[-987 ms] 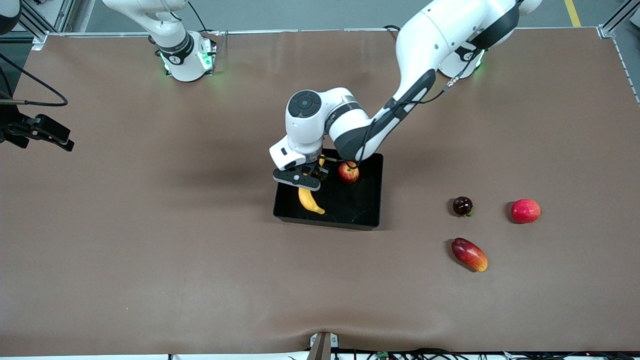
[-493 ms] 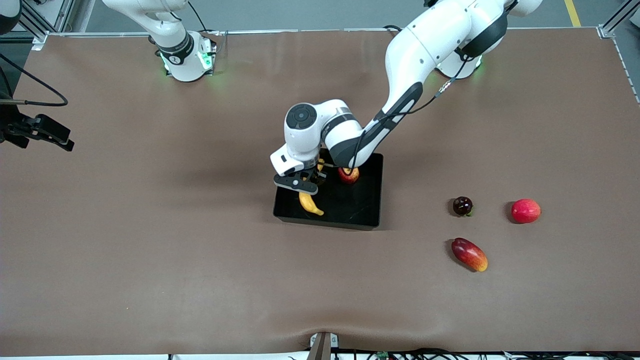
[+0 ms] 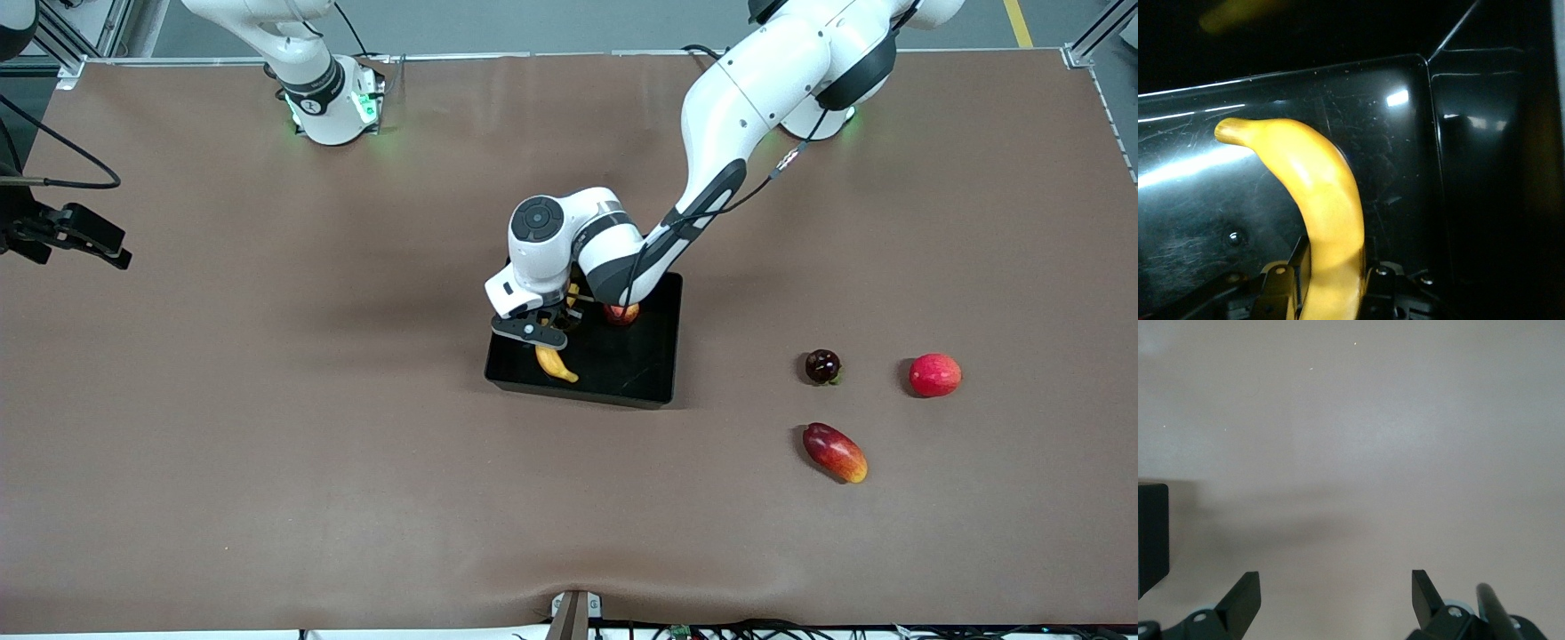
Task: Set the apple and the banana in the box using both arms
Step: 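Lower the banana into the box beside the apple and release it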
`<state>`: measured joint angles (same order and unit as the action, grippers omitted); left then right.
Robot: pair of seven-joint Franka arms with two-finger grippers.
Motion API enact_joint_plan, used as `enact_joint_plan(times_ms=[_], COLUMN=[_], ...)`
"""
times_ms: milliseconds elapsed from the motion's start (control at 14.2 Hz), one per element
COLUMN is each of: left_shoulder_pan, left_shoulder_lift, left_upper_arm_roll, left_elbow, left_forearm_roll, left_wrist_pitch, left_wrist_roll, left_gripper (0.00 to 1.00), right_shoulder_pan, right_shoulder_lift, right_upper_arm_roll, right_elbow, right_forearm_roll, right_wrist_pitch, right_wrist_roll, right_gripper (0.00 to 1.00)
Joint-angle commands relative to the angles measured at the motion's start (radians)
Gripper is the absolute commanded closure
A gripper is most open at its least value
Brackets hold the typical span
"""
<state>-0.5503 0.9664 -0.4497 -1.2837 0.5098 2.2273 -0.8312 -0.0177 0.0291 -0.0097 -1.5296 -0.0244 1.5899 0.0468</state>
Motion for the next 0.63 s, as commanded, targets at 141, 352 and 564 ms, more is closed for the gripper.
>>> enact_joint_plan(times_ms=[141,352,564], left_shoulder_pan=[0.006,0.038,0.088], left_shoulder_lift=[-0.029,-0.096,-0.220], left_upper_arm_roll=[0.011,0.009,0.002], left_elbow=[0.012,0.014,0.014], left_forearm_roll=[0.007,0.006,-0.008], left_wrist_pitch=[-0.009,-0.058,-0.232], left_wrist_roll=[-0.003,-0.002,0.010], left_gripper=[0.00,0.00,0.00], right_shoulder_pan=[-0.004,-0.008,-0.005], right_shoulder_lift=[0.002,0.002,0.002], right_upper_arm_roll=[0.010,0.010,0.010], right_elbow=[0.012,0.012,0.014], right_forearm_roll=[-0.005,-0.005,0.001], right_wrist_pitch=[-0.011,-0.013,-0.011], right_wrist_roll=[0.001,-0.001,0.001], right_gripper=[0.00,0.00,0.00])
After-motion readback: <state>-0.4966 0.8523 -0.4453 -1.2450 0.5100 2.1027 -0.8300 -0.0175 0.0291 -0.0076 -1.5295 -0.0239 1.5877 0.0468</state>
